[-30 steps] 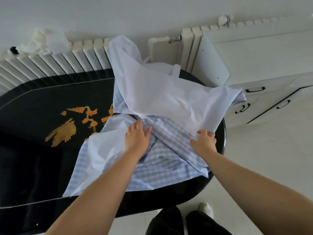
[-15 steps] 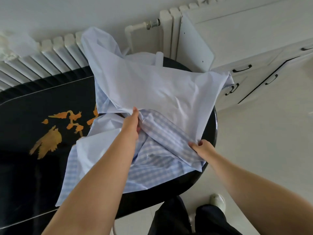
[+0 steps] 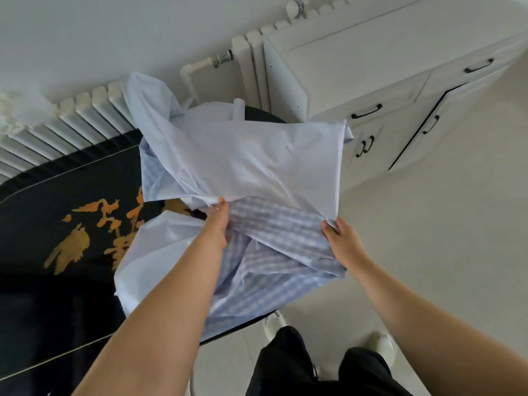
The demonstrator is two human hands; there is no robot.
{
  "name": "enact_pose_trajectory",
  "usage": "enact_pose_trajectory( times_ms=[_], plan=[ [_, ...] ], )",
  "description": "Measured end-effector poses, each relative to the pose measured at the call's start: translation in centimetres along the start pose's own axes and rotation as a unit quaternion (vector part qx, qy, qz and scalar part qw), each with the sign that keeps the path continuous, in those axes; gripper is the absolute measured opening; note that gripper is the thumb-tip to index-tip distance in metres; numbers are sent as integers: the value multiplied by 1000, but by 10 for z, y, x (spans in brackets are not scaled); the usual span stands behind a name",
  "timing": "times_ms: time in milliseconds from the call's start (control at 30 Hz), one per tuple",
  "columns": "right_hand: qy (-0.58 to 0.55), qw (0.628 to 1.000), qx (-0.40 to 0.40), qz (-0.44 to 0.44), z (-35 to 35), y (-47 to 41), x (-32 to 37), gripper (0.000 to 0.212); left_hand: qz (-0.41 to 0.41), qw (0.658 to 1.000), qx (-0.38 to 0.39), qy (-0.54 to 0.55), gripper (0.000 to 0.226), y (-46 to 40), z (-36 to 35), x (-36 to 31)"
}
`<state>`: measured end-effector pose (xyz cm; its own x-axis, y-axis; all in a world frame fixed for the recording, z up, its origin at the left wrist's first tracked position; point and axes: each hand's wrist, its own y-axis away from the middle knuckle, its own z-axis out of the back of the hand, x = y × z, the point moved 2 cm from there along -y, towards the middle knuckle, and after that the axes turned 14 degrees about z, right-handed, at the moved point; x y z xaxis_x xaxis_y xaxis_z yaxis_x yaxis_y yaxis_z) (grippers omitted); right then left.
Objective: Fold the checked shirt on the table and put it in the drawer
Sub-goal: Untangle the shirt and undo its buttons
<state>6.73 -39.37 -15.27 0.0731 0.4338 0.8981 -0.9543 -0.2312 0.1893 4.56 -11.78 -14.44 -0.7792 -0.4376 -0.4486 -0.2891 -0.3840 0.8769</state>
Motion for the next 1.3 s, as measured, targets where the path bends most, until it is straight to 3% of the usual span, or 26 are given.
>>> enact_pose_trajectory(
  times_ms=[167, 467, 667, 767, 900, 1033, 1100, 1200, 1300],
  plan=[
    [68, 997, 21, 25, 96, 9, -24, 20, -3, 979, 85, 183, 44, 41, -61, 35],
    [258, 965, 40, 11, 279, 64, -108, 30, -45, 943, 168, 282, 77, 95, -191, 58],
    [315, 949, 5, -25, 356, 100, -158, 36, -80, 935, 137, 318, 35, 114, -232, 66],
    [331, 941, -3, -76, 373, 106, -179, 33, -117, 943, 42, 307, 35, 122, -237, 66],
    [359, 923, -17, -139, 381, 116, -197, 45, -209, 954, -3, 213, 45, 159, -259, 52],
    [328, 940, -70, -62, 384, 135, -197, 35, -355, 935, 21, 15, 45, 215, -306, 34],
    [310, 946, -88, 13, 380, 139, -185, 36, -405, 904, 53, -126, 41, 240, -336, 37],
    [288, 940, -128, 133, 372, 141, -139, 47, -428, 834, 162, -308, 21, 279, -373, 61],
    [305, 892, -142, 301, 369, 144, -75, 50, -408, 770, 256, -420, 20, 315, -393, 91]
  ],
)
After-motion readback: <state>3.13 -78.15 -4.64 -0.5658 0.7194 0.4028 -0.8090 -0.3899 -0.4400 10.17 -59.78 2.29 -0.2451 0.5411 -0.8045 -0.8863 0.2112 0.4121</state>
